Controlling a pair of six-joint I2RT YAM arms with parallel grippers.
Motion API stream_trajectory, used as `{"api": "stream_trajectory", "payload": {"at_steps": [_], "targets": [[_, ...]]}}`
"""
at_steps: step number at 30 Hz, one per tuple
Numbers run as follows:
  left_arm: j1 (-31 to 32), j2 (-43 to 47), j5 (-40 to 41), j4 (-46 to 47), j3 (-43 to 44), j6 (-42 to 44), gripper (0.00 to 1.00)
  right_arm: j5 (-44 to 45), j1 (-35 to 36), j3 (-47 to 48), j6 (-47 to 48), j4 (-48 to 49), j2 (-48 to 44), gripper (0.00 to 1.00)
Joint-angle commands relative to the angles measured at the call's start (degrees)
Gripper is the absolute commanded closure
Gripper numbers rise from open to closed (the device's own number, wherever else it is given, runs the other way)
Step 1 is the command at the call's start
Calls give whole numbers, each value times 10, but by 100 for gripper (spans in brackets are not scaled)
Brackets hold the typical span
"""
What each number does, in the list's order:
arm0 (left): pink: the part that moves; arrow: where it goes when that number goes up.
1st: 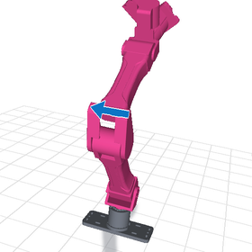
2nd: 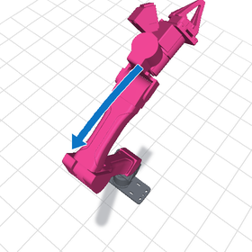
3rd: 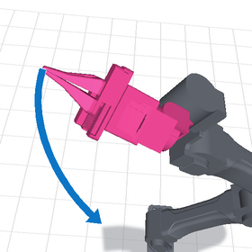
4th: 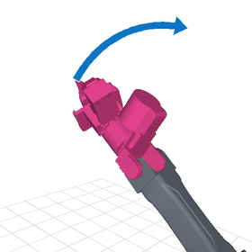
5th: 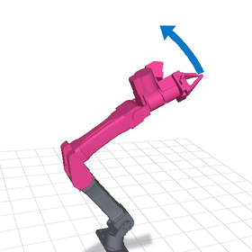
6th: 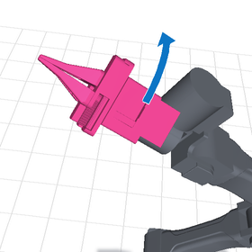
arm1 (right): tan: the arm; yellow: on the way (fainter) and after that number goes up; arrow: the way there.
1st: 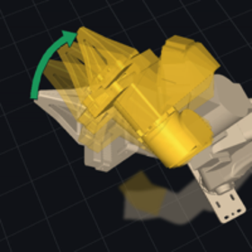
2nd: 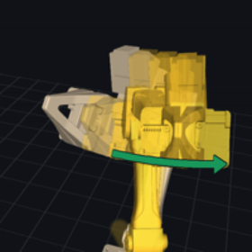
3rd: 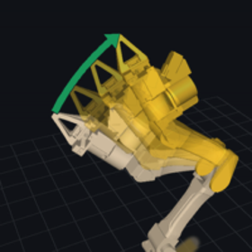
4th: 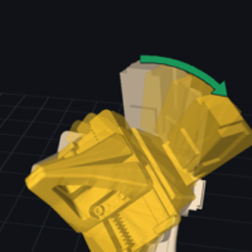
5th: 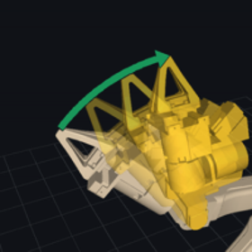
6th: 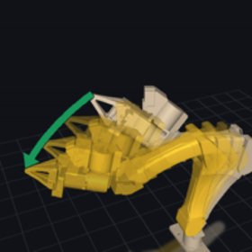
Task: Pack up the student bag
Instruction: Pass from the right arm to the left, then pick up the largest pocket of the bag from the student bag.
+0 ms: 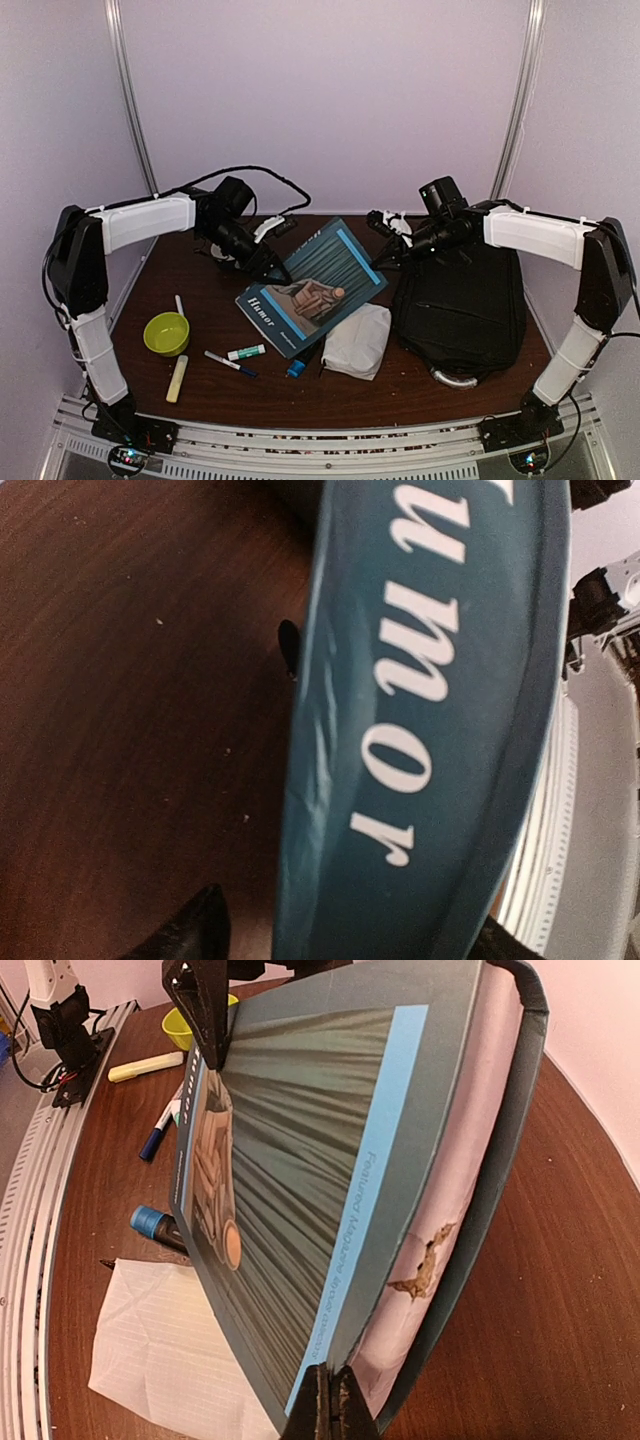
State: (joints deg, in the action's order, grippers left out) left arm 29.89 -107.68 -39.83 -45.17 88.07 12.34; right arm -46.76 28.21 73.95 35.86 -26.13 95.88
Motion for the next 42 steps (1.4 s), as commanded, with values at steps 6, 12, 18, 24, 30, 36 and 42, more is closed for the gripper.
{"api": "stream_trajectory", "payload": {"at_steps": [6, 12, 18, 24, 30, 36, 42], "targets": [[-6, 13, -108, -22, 25, 14, 54, 12, 4, 4, -2, 34, -11, 100], [-13, 27, -123, -34, 33, 12, 68, 9, 3, 16, -20, 36, -3, 100], [-24, 42, -93, -32, 49, -13, 74, 7, -2, 32, -37, 25, -8, 93], [-38, 96, -70, -31, 78, -55, 75, 3, -26, 64, -27, -85, -82, 64], [-39, 147, -39, 17, 107, -181, 75, 108, -44, -17, 68, -217, -217, 49], [-27, 182, -46, 111, 34, -292, 75, 243, -43, -175, 139, -265, -338, 41], [21, 198, -43, 149, -20, -325, 75, 329, -18, -295, 153, -274, -421, 37]]}}
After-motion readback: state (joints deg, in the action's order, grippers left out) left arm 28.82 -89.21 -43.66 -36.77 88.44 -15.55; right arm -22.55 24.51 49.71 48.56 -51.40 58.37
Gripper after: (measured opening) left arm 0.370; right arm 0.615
